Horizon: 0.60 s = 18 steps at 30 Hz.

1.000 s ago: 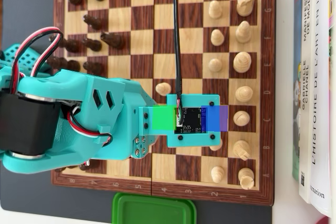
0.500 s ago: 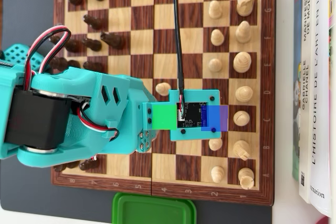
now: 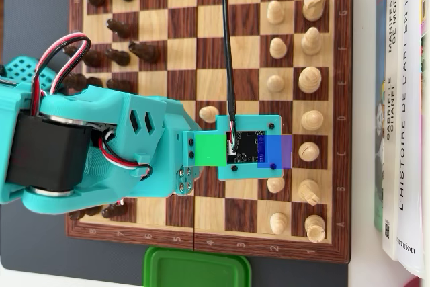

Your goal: Play chess

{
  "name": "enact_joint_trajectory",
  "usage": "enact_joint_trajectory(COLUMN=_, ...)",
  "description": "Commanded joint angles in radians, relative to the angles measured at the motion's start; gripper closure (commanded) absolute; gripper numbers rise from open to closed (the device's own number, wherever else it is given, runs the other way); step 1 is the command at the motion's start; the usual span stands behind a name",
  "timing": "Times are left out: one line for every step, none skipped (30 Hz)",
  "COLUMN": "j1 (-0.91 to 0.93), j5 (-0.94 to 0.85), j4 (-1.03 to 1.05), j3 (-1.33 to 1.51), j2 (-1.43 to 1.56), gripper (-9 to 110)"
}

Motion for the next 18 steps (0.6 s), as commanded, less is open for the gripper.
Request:
enact_joint_trajectory(j1=-0.002, j5=-0.006, j4=-0.008, j3=-0.008, j2=0.005, gripper=93)
enact_joint_trajectory(j1=-0.002, j5=-0.006, j4=-0.008, j3=-0.008, j2=0.005, gripper=93)
enact_joint_trajectory(j1=-0.002, j5=-0.006, j4=-0.008, j3=-0.008, j2=0.005, gripper=93)
enact_joint_trajectory(j1=-0.002, j5=-0.006, j4=-0.008, j3=-0.008, j2=0.005, gripper=92)
enact_joint_trajectory(j1=-0.002, j5=-0.006, j4=-0.008, j3=-0.008, j2=0.005, gripper=92)
enact_joint_trajectory(j1=-0.002, j5=-0.006, j4=-0.008, j3=-0.008, j2=0.005, gripper=92)
enact_joint_trajectory(j1=-0.002, j5=-0.006, j4=-0.008, j3=-0.008, j2=0.005, gripper=91)
enact_joint_trajectory(j1=-0.003, j5=-0.006, j4=-0.008, j3=-0.006, j2=0.005, gripper=90)
enact_joint_trajectory(j1=-0.009, j5=-0.006, j4=-0.008, j3=-0.005, j2=0.006, gripper=89)
enact_joint_trajectory(j1=-0.012, j5=-0.008, j4=-0.008, j3=-0.005, j2=0.006, gripper=88)
enact_joint_trajectory(j1=-0.012, j5=-0.008, j4=-0.008, j3=-0.006, j2=0.006, gripper=88)
enact_joint_trajectory(j1=-0.014, j5=-0.008, j4=-0.008, j3=-0.006, j2=0.008, gripper=88)
enact_joint_trajectory(j1=-0.017, j5=-0.008, j4=-0.008, j3=-0.008, j2=0.009, gripper=88)
enact_joint_trajectory(j1=-0.02, j5=-0.008, j4=-0.008, j3=-0.009, j2=0.011, gripper=88)
enact_joint_trajectory(j1=-0.021, j5=-0.008, j4=-0.008, j3=-0.011, j2=0.011, gripper=88)
enact_joint_trajectory(j1=-0.023, j5=-0.008, j4=-0.008, j3=-0.011, j2=0.012, gripper=88)
enact_joint_trajectory(j1=-0.023, j5=-0.008, j4=-0.008, j3=-0.011, j2=0.012, gripper=88)
enact_joint_trajectory(j1=-0.023, j5=-0.008, j4=-0.008, j3=-0.011, j2=0.012, gripper=88)
